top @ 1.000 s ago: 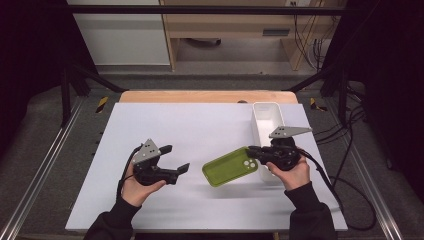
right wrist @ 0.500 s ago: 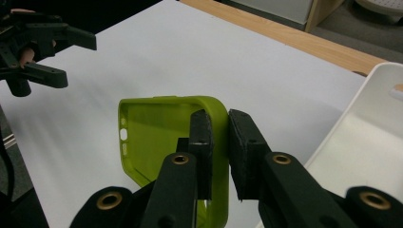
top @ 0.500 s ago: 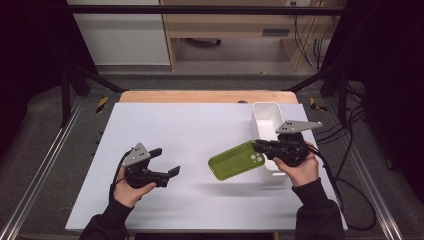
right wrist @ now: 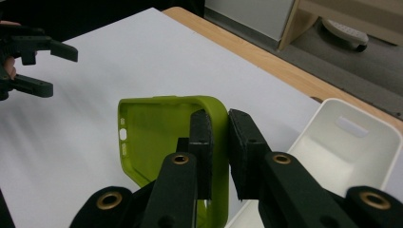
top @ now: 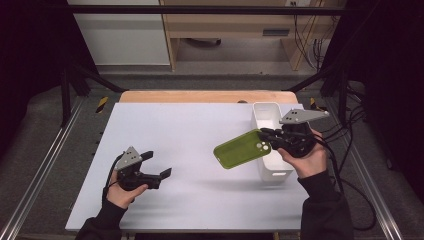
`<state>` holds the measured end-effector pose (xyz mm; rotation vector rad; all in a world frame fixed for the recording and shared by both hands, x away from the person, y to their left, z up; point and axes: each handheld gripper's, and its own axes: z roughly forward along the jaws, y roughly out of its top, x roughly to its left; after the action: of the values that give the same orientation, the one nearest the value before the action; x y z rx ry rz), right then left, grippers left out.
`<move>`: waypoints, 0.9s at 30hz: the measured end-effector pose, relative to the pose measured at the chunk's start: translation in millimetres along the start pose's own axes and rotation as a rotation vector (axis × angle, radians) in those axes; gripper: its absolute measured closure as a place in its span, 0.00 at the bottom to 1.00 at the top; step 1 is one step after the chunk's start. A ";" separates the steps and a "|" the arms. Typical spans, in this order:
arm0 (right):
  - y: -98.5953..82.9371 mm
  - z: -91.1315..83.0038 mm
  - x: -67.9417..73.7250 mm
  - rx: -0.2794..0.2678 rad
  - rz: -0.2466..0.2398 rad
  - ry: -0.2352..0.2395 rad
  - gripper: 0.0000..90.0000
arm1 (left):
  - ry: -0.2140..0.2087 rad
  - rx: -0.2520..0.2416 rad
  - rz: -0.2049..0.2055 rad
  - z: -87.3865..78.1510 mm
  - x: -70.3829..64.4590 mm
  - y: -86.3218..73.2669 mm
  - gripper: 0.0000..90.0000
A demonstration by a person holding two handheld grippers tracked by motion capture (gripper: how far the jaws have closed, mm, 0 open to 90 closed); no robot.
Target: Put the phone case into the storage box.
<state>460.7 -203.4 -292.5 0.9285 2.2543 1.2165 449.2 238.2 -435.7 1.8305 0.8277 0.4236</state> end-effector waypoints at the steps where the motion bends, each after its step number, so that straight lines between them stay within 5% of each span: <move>1: 2.3 -1.3 -0.3 0.001 -0.005 -0.007 0.89 | 0.004 0.002 0.000 -0.4 0.9 -1.0 0.05; 27: 48.6 -24.4 -11.6 -0.021 -0.093 -0.144 0.89 | 0.037 -0.011 -0.013 -12.4 17.5 -15.8 0.05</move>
<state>470.9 -206.3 -238.0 0.8647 2.1429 1.0944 448.2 262.4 -446.6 1.8111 0.8606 0.4536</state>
